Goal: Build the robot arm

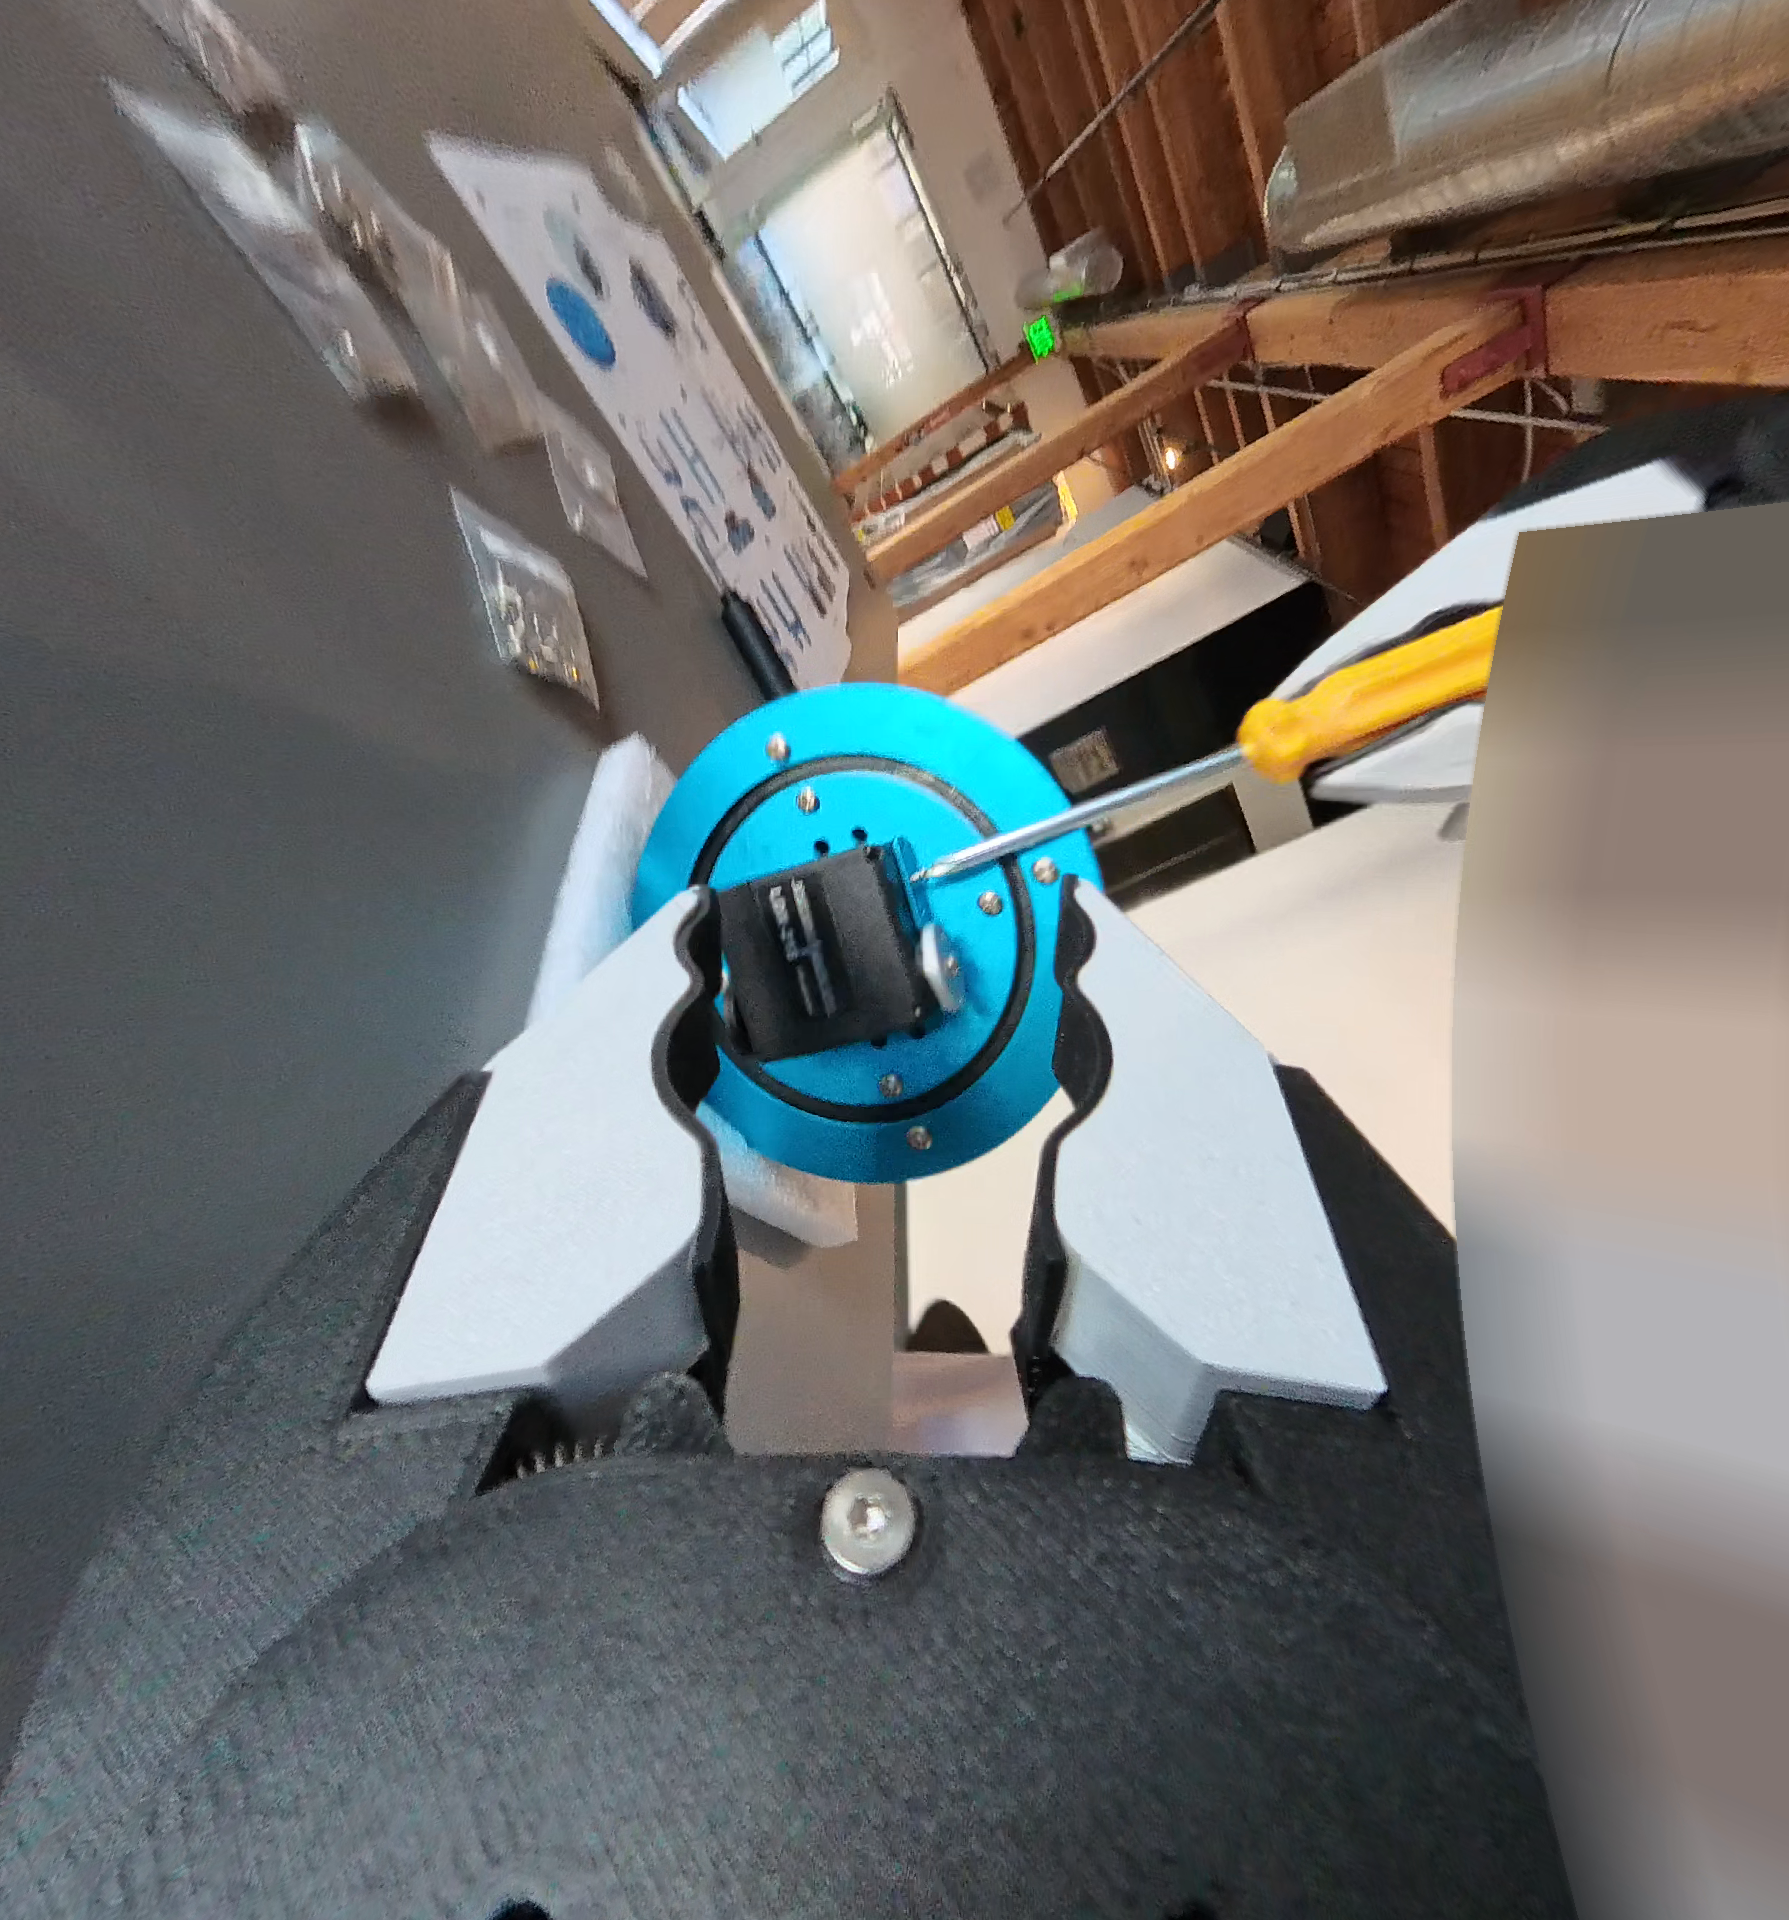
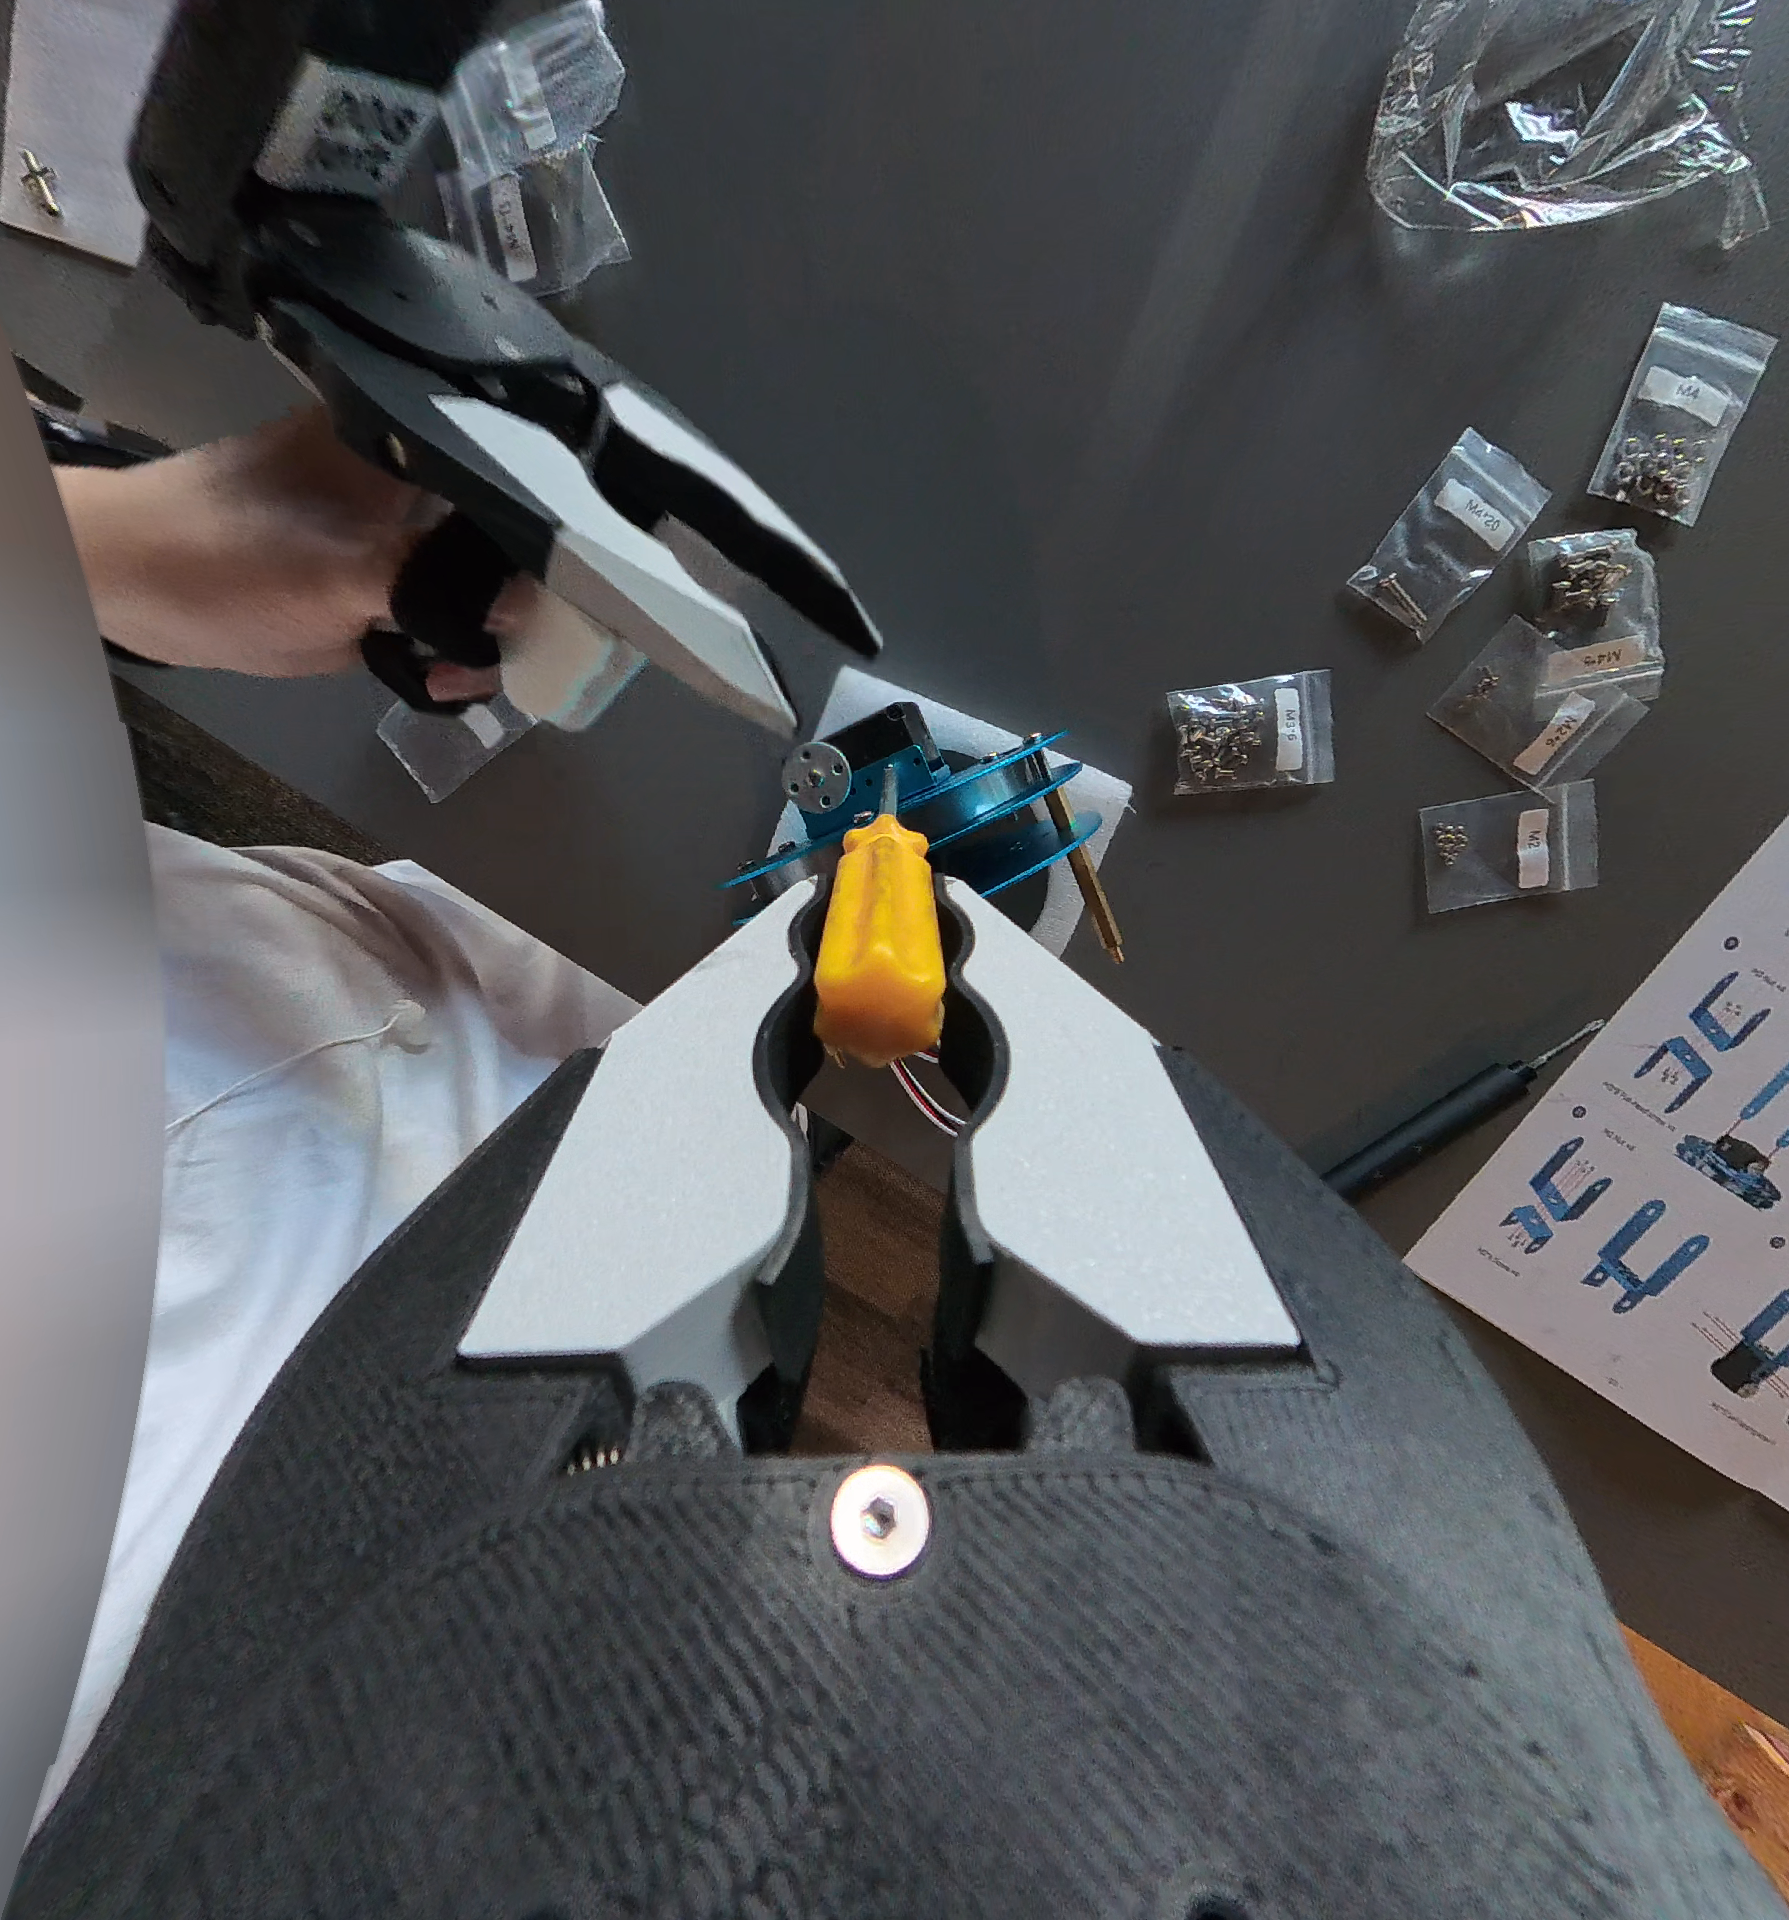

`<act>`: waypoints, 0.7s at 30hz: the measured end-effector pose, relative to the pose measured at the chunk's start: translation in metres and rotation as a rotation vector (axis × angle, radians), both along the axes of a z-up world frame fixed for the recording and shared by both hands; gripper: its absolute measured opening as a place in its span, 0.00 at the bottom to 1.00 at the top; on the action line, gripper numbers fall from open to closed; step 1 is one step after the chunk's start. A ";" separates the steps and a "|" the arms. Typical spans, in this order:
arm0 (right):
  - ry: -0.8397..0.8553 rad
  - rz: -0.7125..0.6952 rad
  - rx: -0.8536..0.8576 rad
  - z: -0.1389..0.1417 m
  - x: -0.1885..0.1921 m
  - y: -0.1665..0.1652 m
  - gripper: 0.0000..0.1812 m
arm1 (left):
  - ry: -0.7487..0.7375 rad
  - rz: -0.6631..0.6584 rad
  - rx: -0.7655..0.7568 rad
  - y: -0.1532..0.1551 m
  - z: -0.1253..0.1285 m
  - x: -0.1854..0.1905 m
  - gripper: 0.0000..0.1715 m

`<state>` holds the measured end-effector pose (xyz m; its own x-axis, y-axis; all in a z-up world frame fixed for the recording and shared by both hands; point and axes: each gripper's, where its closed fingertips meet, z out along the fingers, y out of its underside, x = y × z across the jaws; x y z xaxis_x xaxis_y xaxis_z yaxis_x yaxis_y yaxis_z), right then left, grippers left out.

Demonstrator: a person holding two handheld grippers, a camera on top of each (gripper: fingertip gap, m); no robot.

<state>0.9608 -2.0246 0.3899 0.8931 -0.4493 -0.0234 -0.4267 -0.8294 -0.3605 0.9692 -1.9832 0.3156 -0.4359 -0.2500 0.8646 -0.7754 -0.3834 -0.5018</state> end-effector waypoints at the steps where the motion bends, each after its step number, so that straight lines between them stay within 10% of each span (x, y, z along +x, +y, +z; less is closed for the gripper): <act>1: -0.001 0.001 0.000 0.000 0.000 0.000 0.10 | -0.039 0.024 0.014 0.007 0.007 0.004 0.36; 9: -0.007 0.012 0.005 0.000 -0.003 0.000 0.10 | -0.667 -0.155 0.228 -0.002 0.068 -0.001 0.27; 21: 0.003 0.000 0.004 0.000 -0.003 0.000 0.10 | -0.990 -0.334 0.346 -0.048 0.082 -0.017 0.20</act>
<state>0.9582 -2.0243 0.3895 0.8929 -0.4493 -0.0282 -0.4280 -0.8279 -0.3625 0.9526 -2.0311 0.3977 -0.9885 -0.1515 0.0010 -0.0090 0.0520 -0.9986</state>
